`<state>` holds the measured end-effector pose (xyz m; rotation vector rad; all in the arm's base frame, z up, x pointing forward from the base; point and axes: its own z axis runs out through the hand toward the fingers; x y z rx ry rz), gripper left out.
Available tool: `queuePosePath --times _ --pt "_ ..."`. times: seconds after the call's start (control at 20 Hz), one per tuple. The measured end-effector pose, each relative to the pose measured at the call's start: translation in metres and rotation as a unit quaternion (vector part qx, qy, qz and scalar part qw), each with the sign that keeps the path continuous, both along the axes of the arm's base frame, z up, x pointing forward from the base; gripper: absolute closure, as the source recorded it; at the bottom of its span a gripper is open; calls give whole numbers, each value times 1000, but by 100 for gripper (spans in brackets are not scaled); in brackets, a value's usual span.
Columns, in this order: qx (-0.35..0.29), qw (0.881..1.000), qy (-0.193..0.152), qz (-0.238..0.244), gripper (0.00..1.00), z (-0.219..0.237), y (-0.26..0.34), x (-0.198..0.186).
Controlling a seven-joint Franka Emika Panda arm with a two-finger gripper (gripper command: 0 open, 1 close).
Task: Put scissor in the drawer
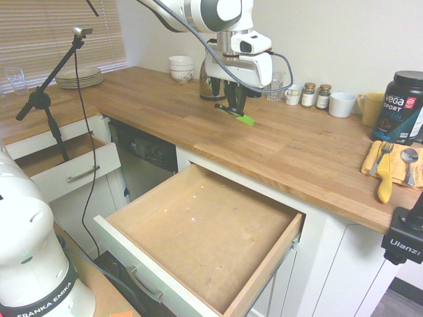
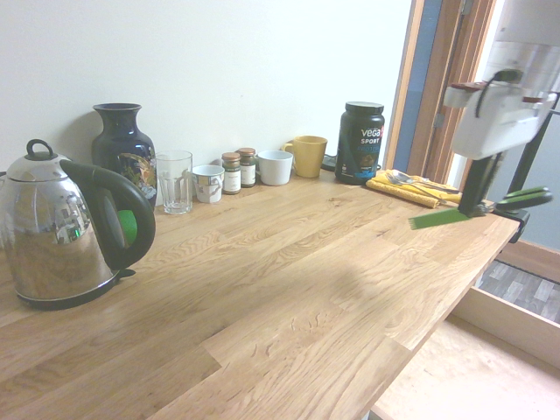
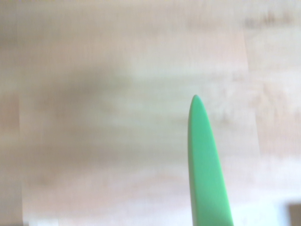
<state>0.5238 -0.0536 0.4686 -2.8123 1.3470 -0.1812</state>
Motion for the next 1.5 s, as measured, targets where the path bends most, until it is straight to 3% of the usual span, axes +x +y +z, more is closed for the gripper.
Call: queuePosePath --times 0.25,0.5,1.15,1.5 --pt "4 1000 6 -8 100 -21 -5 -60" --pt "3 1000 7 -5 100 -42 -2 -97" --pt "-1 1000 25 11 100 -148 16 -144" --pt "4 999 33 6 100 -219 13 -134"
